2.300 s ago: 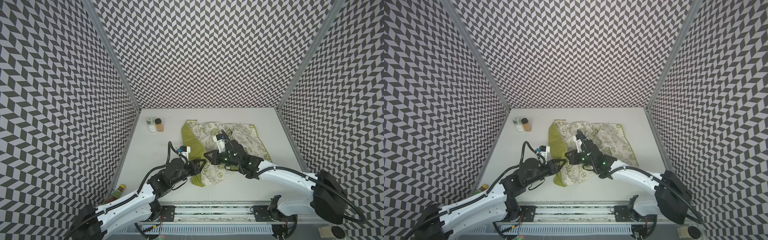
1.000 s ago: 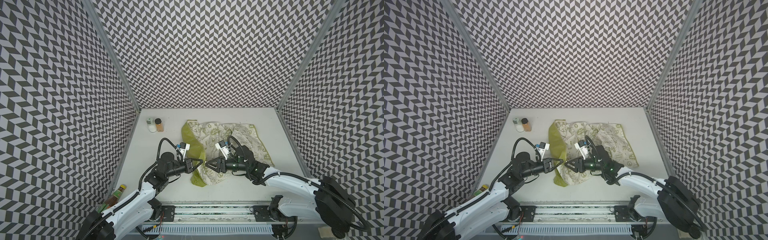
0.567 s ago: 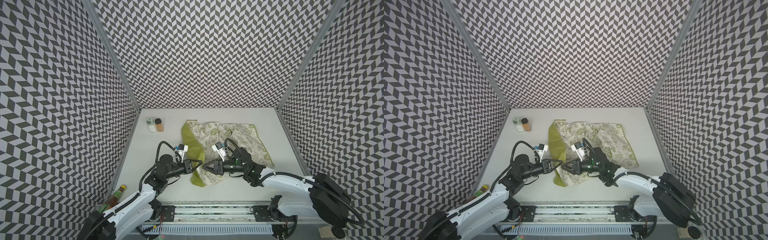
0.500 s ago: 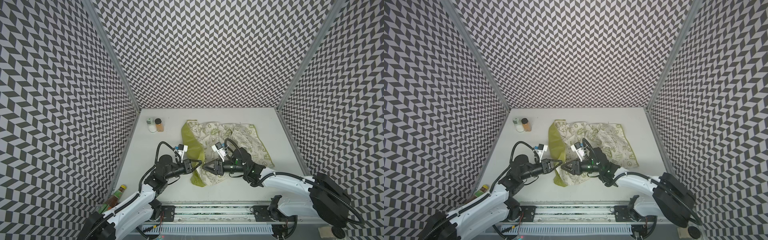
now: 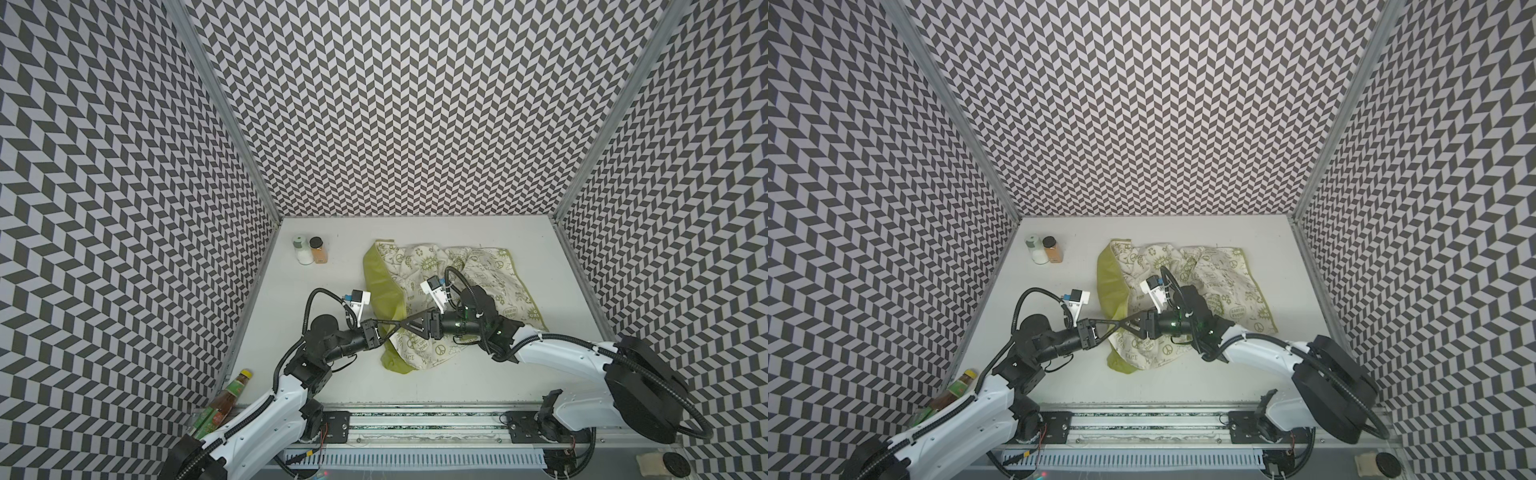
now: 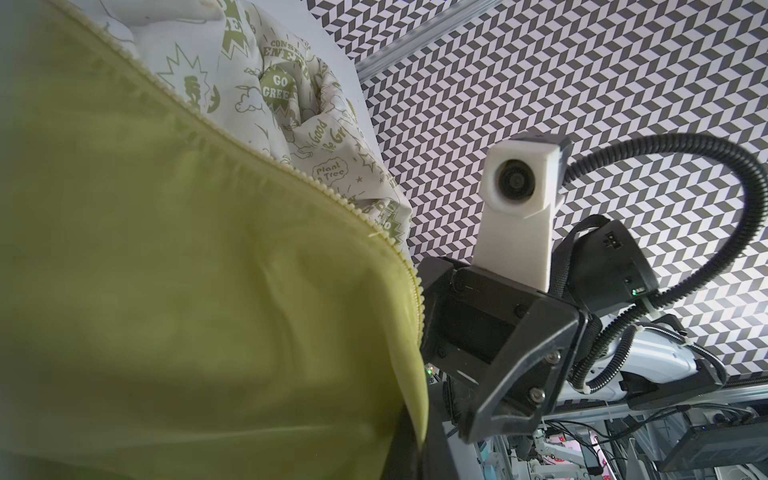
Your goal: Zip up the jacket
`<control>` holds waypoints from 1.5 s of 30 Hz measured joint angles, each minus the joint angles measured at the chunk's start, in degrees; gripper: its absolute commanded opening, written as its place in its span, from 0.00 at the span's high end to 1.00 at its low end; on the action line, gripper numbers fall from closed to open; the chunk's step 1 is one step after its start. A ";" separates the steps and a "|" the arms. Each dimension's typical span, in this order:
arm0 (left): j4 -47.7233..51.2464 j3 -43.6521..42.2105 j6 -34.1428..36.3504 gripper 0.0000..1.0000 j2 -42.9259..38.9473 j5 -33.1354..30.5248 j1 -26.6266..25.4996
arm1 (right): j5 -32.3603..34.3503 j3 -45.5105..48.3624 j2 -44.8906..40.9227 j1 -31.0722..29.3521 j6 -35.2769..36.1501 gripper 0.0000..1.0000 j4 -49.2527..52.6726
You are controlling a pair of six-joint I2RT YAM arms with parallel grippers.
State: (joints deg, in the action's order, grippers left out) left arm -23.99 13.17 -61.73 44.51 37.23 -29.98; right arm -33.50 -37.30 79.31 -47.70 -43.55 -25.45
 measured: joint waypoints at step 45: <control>7.41 -2.99 -5.20 0.39 -8.02 -11.89 -7.10 | 10.58 1.99 -3.63 -4.74 -3.06 0.92 2.05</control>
State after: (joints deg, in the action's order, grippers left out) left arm -16.58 10.17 -66.94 36.49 25.34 -37.08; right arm -22.92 -35.31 75.68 -52.45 -46.61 -23.40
